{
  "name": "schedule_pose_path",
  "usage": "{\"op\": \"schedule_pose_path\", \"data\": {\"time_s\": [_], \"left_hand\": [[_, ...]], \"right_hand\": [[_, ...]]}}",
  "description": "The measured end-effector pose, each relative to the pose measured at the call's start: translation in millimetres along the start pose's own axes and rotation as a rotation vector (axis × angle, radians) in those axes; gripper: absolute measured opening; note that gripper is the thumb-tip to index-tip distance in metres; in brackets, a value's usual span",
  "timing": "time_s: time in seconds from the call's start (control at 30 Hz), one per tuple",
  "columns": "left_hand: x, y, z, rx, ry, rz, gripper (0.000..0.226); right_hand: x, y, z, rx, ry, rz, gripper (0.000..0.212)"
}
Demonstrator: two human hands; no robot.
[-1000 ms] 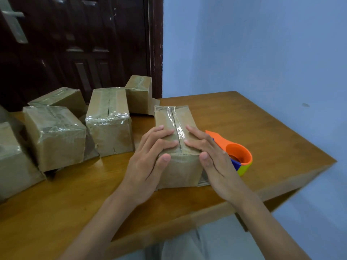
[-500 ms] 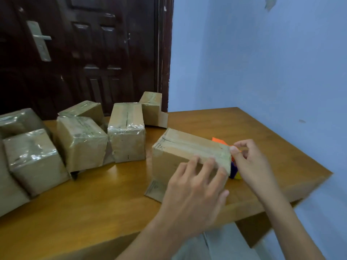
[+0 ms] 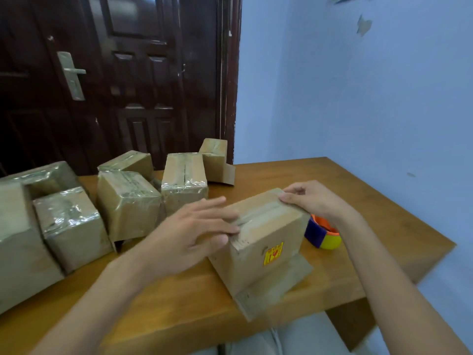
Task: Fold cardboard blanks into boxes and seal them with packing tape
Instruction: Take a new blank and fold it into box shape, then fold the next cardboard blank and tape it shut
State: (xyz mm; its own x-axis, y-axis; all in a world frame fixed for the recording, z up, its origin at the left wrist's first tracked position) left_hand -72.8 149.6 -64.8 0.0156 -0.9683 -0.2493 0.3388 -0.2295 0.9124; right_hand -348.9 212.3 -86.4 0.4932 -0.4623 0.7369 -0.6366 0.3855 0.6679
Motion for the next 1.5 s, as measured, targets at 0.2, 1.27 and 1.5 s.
{"op": "schedule_pose_path", "data": {"time_s": [0.2,1.27,1.5], "left_hand": [[-12.9,-24.6,-15.8,-0.305,-0.001,0.207,0.038],[-20.4,-53.3,33.4,-0.44,0.073,-0.342,0.05],[-19.5,-50.0,36.1,-0.373,0.09,-0.281,0.04]], "right_hand": [[14.5,-5.8,27.0,-0.023,0.072,0.136,0.034],[-96.1,31.7,-55.3,-0.542,0.232,-0.372,0.037],[-60.3,76.7,-109.7,-0.311,0.242,0.283,0.042]]}}
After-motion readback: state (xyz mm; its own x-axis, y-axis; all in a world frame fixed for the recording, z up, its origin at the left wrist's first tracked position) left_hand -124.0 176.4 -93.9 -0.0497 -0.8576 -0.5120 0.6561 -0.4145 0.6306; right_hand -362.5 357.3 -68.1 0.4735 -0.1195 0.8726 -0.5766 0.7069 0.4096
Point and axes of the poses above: each hand's wrist, its own z-axis towards the middle knuckle, its own y-axis out of the back of the hand, x = y × z, the point moved 10 cm from there along z, towards the middle knuckle, and after that the axes turned 6 degrees about -y, right-handed, at the moved point
